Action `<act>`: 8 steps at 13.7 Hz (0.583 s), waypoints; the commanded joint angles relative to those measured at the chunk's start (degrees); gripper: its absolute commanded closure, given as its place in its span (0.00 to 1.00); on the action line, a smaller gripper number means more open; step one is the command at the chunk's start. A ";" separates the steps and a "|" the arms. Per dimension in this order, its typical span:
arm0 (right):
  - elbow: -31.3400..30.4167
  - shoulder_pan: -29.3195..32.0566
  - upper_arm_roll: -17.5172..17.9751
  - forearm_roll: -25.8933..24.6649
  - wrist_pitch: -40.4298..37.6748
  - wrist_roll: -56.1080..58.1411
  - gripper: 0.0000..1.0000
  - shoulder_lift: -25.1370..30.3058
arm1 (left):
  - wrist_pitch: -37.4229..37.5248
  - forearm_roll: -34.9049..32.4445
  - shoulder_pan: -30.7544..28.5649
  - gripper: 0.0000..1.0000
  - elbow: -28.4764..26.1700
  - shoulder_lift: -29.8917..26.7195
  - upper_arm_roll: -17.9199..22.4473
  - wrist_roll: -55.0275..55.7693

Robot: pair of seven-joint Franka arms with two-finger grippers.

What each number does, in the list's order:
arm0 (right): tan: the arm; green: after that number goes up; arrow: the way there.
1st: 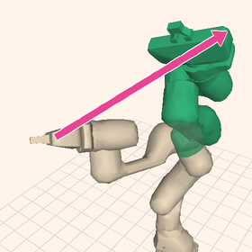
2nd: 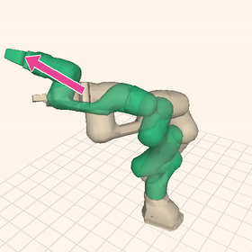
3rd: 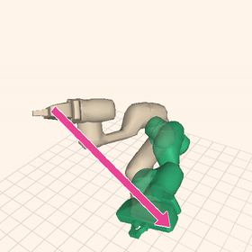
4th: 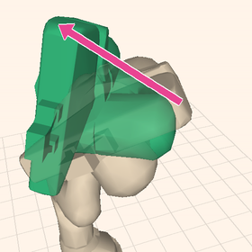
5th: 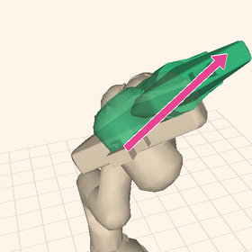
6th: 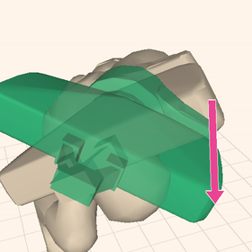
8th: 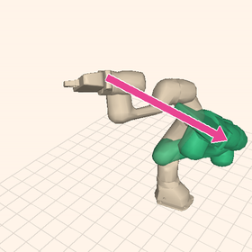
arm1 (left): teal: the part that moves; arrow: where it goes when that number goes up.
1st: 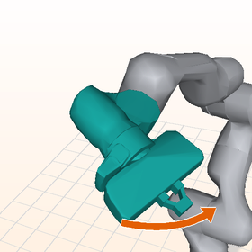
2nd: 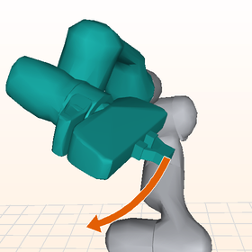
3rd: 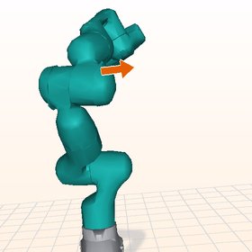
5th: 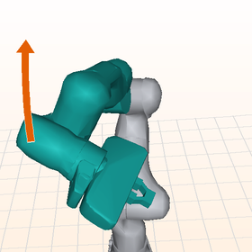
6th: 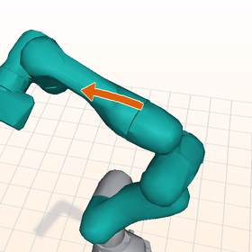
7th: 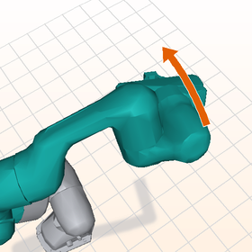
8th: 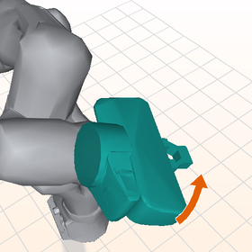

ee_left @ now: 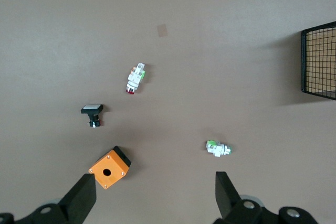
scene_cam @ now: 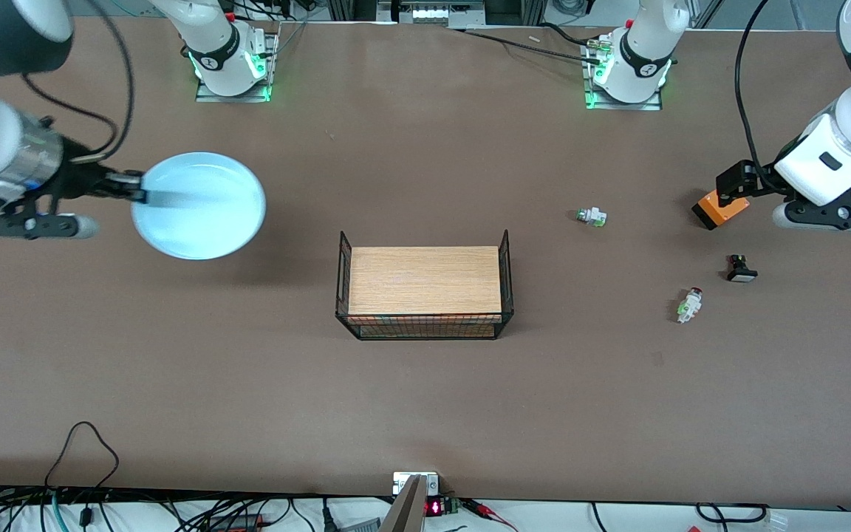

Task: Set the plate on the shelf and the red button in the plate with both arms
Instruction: 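Lift the plate with the right gripper and carry it over the tray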

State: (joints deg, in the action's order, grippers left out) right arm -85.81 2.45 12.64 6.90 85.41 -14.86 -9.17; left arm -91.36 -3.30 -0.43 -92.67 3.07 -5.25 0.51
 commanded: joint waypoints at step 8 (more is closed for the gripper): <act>2.58 -13.95 2.91 6.81 10.37 -36.26 1.00 -6.90 | 1.62 1.19 -0.98 0.00 2.32 0.53 -0.64 -0.51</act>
State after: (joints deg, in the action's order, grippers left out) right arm -85.04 -8.98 15.80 12.78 93.96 -45.10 -13.63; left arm -91.08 -3.26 -0.96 -91.97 3.07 -5.56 0.51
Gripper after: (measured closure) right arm 0.974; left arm 0.000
